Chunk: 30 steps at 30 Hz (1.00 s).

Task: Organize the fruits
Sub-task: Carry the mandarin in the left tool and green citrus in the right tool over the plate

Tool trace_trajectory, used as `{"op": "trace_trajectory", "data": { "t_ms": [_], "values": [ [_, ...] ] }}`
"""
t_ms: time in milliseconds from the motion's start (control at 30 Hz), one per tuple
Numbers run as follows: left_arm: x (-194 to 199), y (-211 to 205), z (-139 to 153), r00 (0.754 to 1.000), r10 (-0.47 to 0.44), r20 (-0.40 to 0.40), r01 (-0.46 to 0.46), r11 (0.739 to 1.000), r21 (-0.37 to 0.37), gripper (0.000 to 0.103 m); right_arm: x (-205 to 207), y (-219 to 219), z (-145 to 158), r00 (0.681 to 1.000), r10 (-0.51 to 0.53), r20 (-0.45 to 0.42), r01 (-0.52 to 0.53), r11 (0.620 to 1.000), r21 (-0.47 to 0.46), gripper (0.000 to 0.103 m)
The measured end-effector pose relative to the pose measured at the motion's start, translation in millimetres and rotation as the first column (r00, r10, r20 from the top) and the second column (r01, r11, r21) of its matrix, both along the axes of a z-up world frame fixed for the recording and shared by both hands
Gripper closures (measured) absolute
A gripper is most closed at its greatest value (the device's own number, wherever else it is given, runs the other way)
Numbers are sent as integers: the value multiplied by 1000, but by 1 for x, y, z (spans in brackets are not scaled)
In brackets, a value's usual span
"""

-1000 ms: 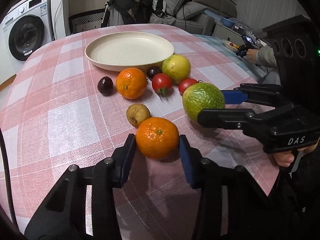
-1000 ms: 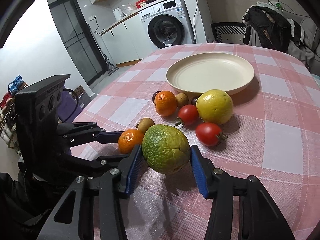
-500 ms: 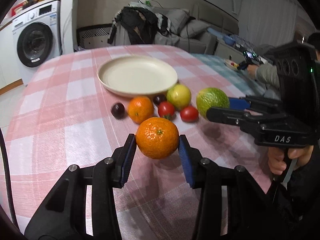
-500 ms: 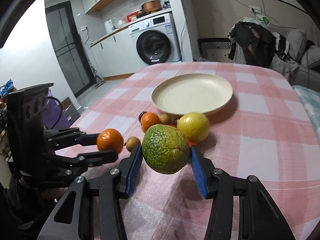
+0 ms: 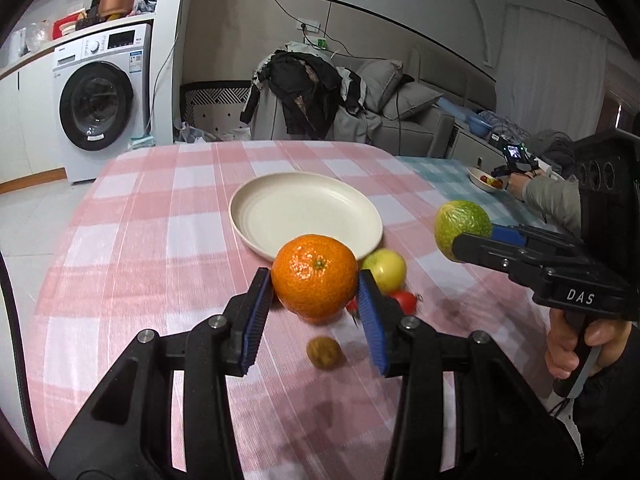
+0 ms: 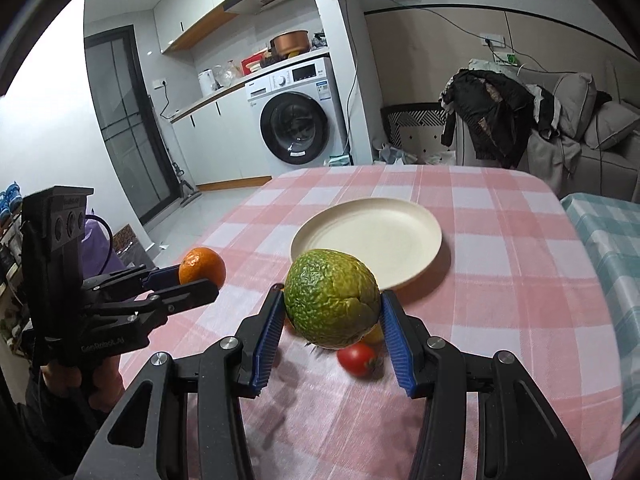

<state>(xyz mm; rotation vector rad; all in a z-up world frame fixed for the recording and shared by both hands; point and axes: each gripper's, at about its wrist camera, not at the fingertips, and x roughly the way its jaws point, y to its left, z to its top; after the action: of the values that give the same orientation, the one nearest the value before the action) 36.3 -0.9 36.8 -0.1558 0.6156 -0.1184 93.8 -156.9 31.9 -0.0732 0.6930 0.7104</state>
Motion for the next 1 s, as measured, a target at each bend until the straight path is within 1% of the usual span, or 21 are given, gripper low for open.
{"op": "trace_trajectory", "data": {
  "t_ms": [300,467,667,800,1000],
  "values": [
    [38,-4,5,1000,-6,3,6,1000,-5,63,32,-6,-2,999,-44,-3,44,999,5,53],
    [55,-10,7,1000,-14,6,14,1000,9,63,51,-11,-4,996,-80,-24,81,996,22,53],
    [72,-11,6,1000,-13,7,13,1000,15,63,67,-10,-7,994,-92,-54,95,995,40,53],
    [90,-8,-1,1000,-14,-10,14,1000,7,63,77,-7,-11,993,-96,-70,99,995,33,53],
    [119,-6,-20,999,-20,-45,21,999,28,63,96,1,-22,990,-95,-101,98,995,26,53]
  ]
}}
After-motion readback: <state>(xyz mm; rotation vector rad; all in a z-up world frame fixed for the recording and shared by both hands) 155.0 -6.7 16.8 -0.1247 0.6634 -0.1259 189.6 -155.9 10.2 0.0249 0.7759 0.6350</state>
